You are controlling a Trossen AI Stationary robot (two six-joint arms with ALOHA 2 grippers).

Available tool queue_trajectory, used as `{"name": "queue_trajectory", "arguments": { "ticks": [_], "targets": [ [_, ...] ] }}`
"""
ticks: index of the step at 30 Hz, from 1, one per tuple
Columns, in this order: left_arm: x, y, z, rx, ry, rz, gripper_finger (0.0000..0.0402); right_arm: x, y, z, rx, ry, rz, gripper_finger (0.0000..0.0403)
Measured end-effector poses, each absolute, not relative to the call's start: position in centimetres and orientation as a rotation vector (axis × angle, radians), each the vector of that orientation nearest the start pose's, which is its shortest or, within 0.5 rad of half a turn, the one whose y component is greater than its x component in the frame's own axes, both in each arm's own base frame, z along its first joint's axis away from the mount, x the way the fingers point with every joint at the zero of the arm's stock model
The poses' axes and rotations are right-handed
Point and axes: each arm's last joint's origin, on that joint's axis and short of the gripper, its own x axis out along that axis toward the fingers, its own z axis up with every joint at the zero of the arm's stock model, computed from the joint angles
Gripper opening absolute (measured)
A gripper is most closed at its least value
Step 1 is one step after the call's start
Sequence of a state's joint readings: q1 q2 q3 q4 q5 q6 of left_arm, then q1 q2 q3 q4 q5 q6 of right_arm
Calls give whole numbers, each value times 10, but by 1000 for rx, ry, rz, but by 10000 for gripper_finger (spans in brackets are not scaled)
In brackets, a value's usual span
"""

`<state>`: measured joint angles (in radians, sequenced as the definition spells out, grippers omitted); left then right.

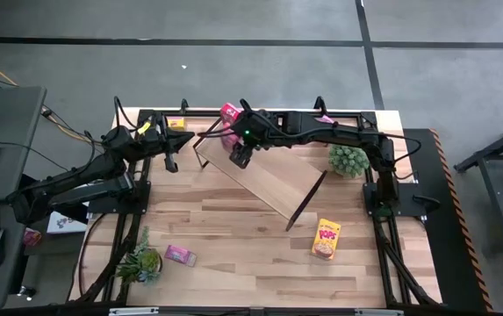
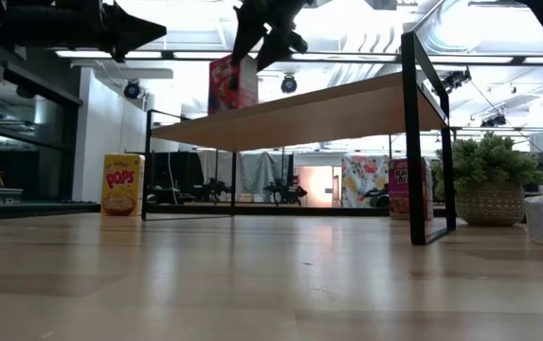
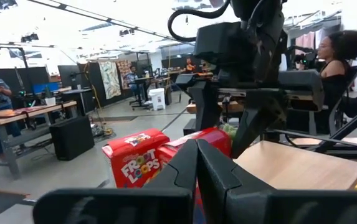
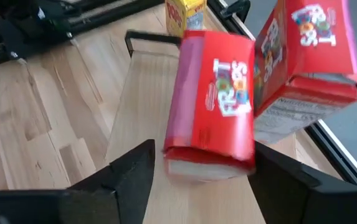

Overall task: Stack cereal on shelf
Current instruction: Put the red cereal box on the shelf

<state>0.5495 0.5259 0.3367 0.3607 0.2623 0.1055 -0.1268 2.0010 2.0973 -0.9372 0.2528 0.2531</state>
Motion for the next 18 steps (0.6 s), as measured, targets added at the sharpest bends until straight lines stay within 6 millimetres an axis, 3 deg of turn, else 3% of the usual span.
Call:
{"name": "queue_trajectory", "arguments": {
  "ticks": [11, 18],
  "targets": [
    [122, 66, 265, 157, -145, 294, 0, 429, -65, 365, 41, 730, -493, 236],
    [121, 66, 266, 168, -151, 299, 0, 411, -63, 389, 26, 691, -473, 236]
  ]
}}
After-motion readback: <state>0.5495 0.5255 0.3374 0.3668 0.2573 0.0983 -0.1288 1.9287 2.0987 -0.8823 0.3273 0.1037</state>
